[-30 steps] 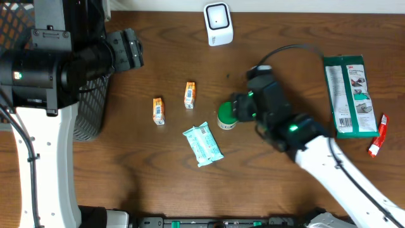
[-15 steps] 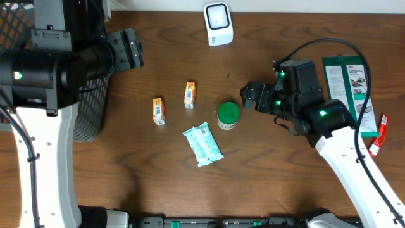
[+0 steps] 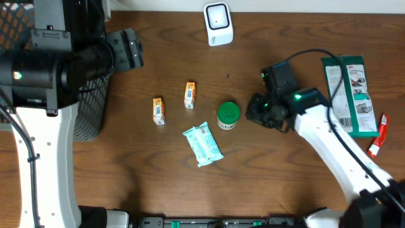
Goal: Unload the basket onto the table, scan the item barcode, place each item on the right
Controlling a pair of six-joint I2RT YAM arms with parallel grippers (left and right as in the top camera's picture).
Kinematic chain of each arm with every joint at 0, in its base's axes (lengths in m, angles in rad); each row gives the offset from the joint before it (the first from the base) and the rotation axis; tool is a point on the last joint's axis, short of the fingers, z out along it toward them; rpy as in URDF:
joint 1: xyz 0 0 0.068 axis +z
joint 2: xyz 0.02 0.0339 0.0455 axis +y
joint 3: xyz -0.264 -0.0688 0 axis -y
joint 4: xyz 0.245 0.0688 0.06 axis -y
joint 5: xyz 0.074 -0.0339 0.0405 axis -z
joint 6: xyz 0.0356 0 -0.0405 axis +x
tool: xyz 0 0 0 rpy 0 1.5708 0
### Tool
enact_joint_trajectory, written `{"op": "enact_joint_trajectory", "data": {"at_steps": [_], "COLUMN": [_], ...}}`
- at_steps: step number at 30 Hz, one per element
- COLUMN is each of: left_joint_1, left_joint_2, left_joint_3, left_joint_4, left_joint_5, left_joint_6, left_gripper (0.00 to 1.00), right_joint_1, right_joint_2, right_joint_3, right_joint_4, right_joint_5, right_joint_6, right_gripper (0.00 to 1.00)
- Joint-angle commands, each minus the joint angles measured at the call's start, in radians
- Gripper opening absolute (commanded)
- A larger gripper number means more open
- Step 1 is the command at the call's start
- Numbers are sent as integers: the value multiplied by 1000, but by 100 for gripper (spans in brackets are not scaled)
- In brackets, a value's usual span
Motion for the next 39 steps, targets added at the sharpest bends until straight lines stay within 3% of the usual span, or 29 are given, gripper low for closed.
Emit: {"op": "enact_joint_trajectory", "data": {"at_steps": [1, 3, 15, 31, 34, 39], "left_joint_1": [5, 5, 5, 5, 5, 5], "left_joint_2": [4, 4, 4, 4, 4, 4], "left_joint_3": [9, 9, 9, 9, 9, 9], "left_joint_4": [-3, -3, -3, -3, -3, -3], "left_joint_5": [-10, -10, -10, -10, -10, -10], "left_joint_6": [-2, -2, -2, -2, -2, -2], "left_gripper": [82, 82, 82, 82, 82, 82], "right_joint_1": [33, 47, 62, 103, 109, 130], "right_joint_2": [55, 87, 183, 183, 183, 183], "right_joint_3": [15, 15, 15, 15, 15, 15], "right_joint_4": [8, 31, 109, 163, 208, 287], "right_joint_5": [-5, -5, 184, 101, 124, 167], "right_joint_6": [14, 14, 4, 25, 24, -21], "right_gripper": [9, 1, 1, 1, 8, 10]}}
